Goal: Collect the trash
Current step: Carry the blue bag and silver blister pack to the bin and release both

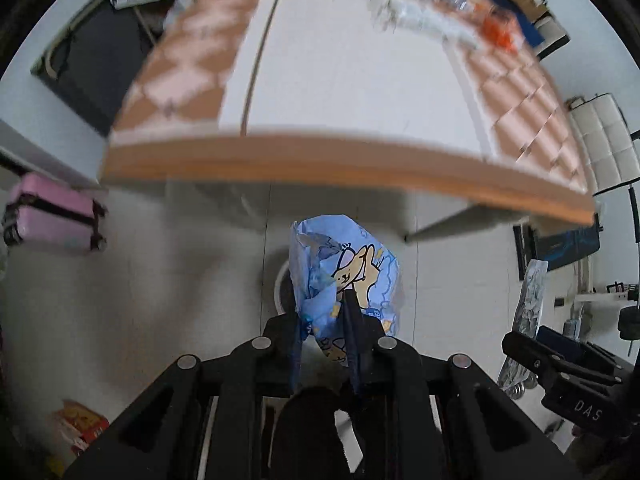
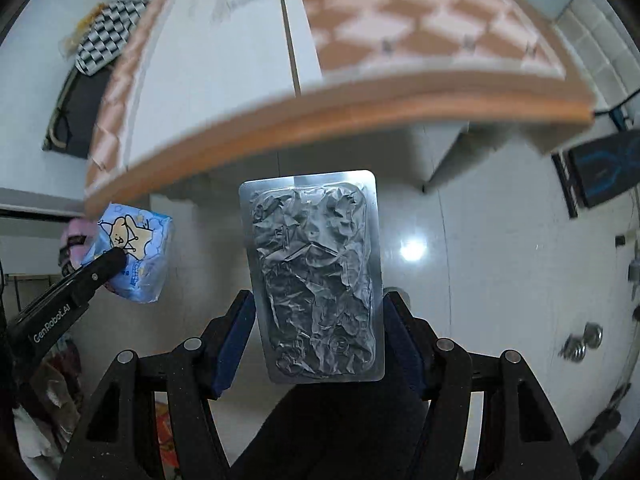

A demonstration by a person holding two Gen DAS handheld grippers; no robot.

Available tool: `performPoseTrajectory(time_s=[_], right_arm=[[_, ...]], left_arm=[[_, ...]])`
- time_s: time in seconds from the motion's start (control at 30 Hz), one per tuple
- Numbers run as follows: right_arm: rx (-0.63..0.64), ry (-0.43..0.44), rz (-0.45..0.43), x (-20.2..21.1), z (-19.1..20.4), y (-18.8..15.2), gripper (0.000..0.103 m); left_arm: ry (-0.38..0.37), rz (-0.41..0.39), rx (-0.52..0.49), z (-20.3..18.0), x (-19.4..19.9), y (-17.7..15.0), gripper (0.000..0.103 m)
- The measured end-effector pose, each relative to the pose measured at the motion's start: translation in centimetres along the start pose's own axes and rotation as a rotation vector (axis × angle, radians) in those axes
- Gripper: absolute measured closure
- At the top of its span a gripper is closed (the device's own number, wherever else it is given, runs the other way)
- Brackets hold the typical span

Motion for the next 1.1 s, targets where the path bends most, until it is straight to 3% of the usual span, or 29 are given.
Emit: performPoseTrajectory(time_s=[0.1, 0.4, 0.6, 0.7, 0.77, 0.83, 0.9, 0.97, 1.1], right_arm=[[-0.016, -0.008, 0.05, -4.4, -1.1, -1.8, 0.036], [-0.09, 0.022, 0.147, -19.4, -4.7, -2.6, 0.036], [-0.117, 0.048, 0.211, -30.0, -6.7, -2.8, 0.036], [-0.121, 0.066, 0.248, -35.0, -7.4, -2.9, 0.035], [-0.127, 0.076, 0.262, -37.0, -7.6, -2.8, 0.035], [-0.118, 0.087, 0.272, -39.0, -7.6, -2.8, 0.035], [-0.11, 0.09, 0.274, -40.1, -7.5, -2.7, 0.034], [-0.11, 0.096, 0.27, -40.2, -7.5, -2.5, 0.02], [-0.09, 0.087, 0.251, -39.7, -6.5, -2.2, 0.003]], left_arm=[[-0.031, 0.062, 0.028, 0.3, -4.2, -1.2, 0.088], [-0.16, 0.245, 0.123, 0.6, -19.9, -3.9, 0.087], [-0.214, 0.316, 0.184, 1.2, -28.4, -4.9, 0.081], [-0.208, 0.327, 0.201, 2.0, -30.8, -5.3, 0.059], [-0.203, 0.329, 0.211, 2.8, -31.5, -5.6, 0.053], [-0.177, 0.323, 0.216, 3.5, -31.9, -6.0, 0.027], [-0.142, 0.314, 0.212, 4.3, -31.7, -6.3, 0.016], [-0.113, 0.31, 0.202, 4.9, -31.5, -6.6, 0.013], [-0.016, 0.274, 0.152, 6.0, -30.3, -6.9, 0.013]])
Point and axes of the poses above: each gripper's, at about its wrist camera, not at the fingertips, and x roughly against the way its jaws point, z to its left, y to its top, the point moved 8 cm from there along -x, roughly the way its jaws point, and after that the axes turned 6 degrees about -x, right-handed, at the moved point
